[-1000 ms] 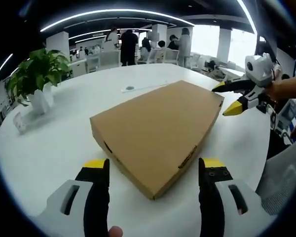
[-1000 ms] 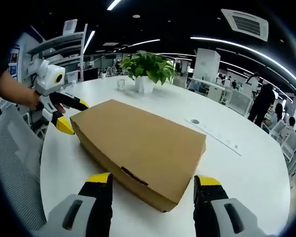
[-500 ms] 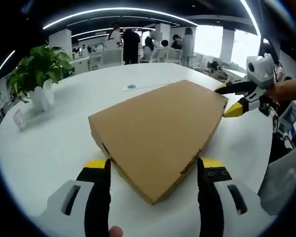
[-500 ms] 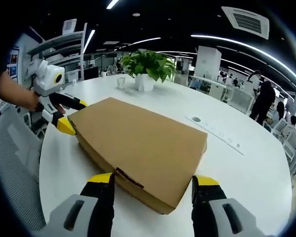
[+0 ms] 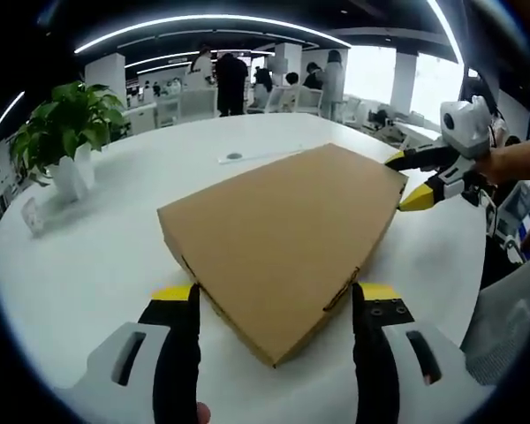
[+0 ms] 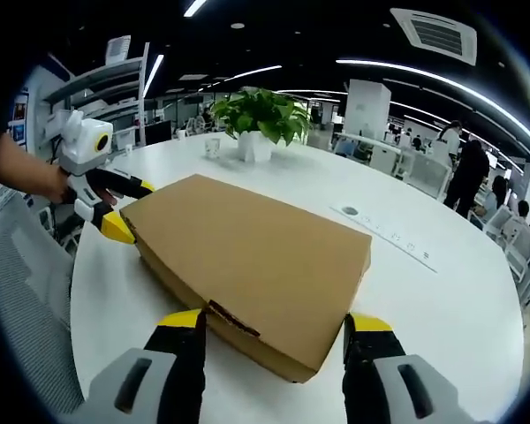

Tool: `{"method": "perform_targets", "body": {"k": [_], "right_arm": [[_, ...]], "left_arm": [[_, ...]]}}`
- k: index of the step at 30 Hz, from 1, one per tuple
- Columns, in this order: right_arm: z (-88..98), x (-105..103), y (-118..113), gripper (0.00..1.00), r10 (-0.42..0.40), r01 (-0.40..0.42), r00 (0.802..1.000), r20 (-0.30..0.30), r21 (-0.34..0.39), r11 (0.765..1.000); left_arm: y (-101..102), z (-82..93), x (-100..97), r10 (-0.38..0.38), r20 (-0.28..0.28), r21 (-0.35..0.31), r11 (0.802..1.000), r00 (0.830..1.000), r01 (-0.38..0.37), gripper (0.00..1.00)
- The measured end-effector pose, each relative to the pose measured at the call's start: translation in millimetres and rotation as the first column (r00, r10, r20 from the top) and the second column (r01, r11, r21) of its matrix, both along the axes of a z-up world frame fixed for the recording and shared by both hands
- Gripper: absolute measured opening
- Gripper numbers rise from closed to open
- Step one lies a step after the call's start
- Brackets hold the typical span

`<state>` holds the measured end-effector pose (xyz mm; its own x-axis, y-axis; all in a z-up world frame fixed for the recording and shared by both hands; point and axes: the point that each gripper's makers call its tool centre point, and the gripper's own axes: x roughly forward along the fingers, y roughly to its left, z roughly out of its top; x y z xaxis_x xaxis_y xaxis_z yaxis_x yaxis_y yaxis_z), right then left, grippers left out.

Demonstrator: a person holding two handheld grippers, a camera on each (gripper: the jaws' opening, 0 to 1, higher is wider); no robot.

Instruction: Operate the shoe box by opening the lid, removing the specified soft item, and placing it in the target area until the item is outside and the box remains undamaged.

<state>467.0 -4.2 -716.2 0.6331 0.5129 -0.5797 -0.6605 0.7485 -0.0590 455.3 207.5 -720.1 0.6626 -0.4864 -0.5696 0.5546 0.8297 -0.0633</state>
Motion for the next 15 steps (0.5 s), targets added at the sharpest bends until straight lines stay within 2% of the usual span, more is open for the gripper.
{"method": "perform_targets", "body": {"k": [15], "right_arm": [[2.7,-8.5,13.6,0.59,-0.060,0.060,0.998,-0.008,0.040,0.997]], "left_arm": [[14.8,0.0,5.8,-0.070,-0.020,0.011,0.997,0.997,0.070,0.69]]}}
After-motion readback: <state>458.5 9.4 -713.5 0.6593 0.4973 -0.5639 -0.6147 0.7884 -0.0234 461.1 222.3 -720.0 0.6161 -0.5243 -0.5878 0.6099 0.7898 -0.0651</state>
